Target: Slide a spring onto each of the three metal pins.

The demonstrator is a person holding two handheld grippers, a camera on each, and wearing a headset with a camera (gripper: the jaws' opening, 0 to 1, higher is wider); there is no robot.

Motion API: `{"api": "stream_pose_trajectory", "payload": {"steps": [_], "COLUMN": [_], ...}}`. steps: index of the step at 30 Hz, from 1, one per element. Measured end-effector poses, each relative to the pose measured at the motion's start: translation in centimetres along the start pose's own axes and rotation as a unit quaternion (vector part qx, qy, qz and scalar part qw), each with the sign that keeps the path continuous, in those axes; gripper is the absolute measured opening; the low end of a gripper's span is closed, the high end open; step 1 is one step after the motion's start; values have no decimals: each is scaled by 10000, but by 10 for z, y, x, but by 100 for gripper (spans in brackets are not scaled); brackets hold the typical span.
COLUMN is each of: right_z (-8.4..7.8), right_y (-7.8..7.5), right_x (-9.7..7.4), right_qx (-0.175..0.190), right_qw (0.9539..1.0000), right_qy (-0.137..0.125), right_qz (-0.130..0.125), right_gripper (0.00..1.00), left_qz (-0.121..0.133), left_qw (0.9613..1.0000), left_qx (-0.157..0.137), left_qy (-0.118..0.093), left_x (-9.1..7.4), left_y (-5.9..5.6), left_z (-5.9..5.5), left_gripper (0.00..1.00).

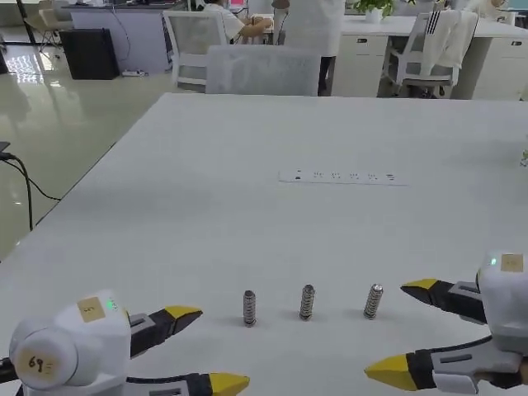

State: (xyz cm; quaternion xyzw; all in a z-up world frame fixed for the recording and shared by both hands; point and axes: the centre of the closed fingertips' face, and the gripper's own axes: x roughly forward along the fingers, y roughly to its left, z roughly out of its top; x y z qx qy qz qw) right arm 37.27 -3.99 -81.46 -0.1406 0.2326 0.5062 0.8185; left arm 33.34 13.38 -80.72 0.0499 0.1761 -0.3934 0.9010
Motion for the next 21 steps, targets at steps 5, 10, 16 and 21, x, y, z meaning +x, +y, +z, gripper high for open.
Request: {"api": "stream_pose_trajectory", "payload": {"steps": [5,10,16,21], "right_z": [-1,-1,-2,-3], "right_y": [-1,-1,-2,-2], "right_x": [-1,-1,0,-1], "right_qx": [12,18,28,43], "right_qw": [10000,10000,10000,10000], "right_qy": [22,27,65,64], "right_qz": [-23,-24,-31,-36], "right_gripper": [84,84,84,84], "left_qz": [12,22,18,15], "left_qw": [10000,10000,10000,10000], "left_qx": [-20,-37,-37,-37], "left_qy": [-10,-10,1,3], "left_x": [0,1,1,1], "left_y": [1,1,1,1], "left_z": [0,1,0,0], "left_gripper": [59,59,59,59]}}
